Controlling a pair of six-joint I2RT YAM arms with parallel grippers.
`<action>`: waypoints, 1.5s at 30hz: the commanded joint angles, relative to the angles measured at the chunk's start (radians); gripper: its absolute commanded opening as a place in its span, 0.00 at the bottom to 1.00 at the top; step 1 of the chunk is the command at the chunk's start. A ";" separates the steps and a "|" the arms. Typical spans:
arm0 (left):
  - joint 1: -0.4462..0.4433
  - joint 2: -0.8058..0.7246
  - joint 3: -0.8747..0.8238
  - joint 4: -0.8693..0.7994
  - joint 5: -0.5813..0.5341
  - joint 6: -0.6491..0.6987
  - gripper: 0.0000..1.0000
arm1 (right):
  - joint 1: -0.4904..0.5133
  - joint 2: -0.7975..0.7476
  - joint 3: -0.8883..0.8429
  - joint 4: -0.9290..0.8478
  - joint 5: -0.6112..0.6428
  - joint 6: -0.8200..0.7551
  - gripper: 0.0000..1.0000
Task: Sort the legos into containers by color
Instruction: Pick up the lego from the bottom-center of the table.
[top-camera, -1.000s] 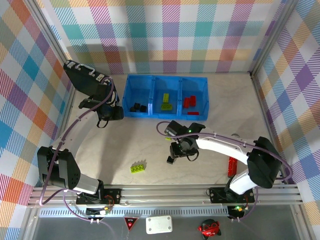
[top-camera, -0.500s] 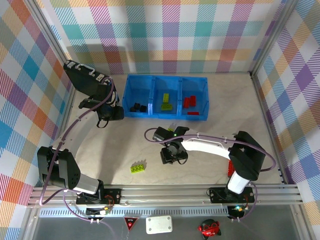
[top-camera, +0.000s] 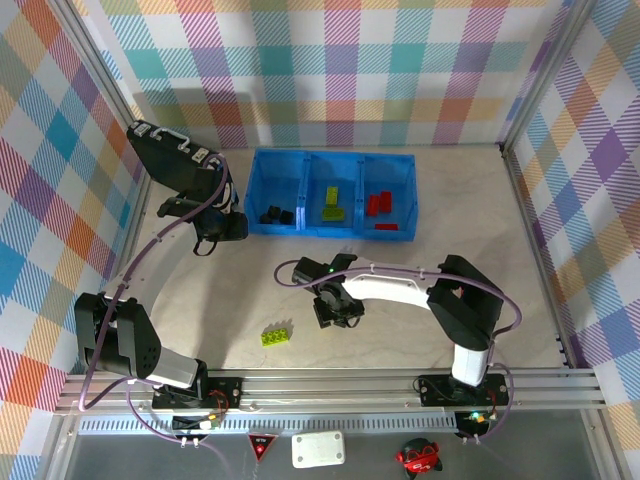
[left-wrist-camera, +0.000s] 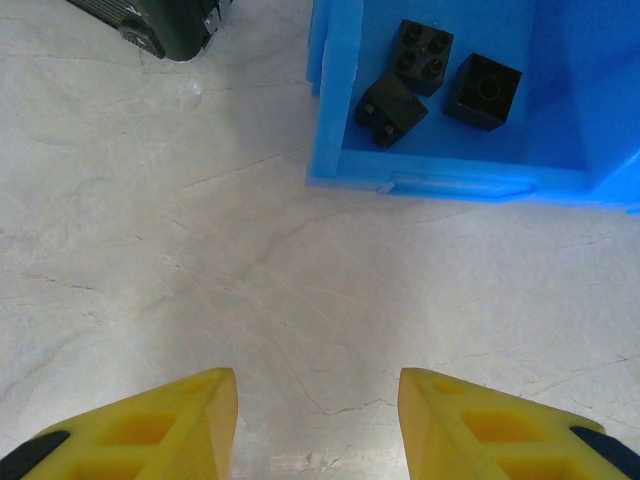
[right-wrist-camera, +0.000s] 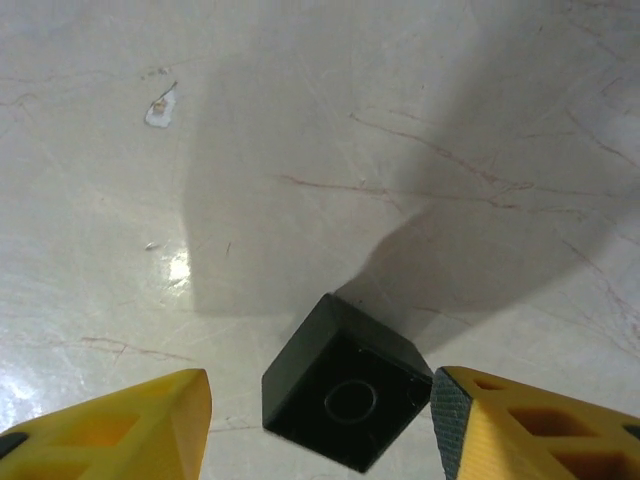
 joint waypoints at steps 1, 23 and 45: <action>0.016 -0.016 -0.007 0.011 -0.013 0.018 0.46 | 0.012 0.019 0.025 -0.041 0.026 -0.015 0.60; 0.016 -0.012 -0.006 0.011 -0.007 0.020 0.46 | 0.015 0.021 0.016 -0.069 0.011 0.020 0.58; 0.016 -0.006 -0.004 0.010 -0.008 0.020 0.46 | 0.015 -0.014 -0.045 -0.023 -0.039 0.079 0.51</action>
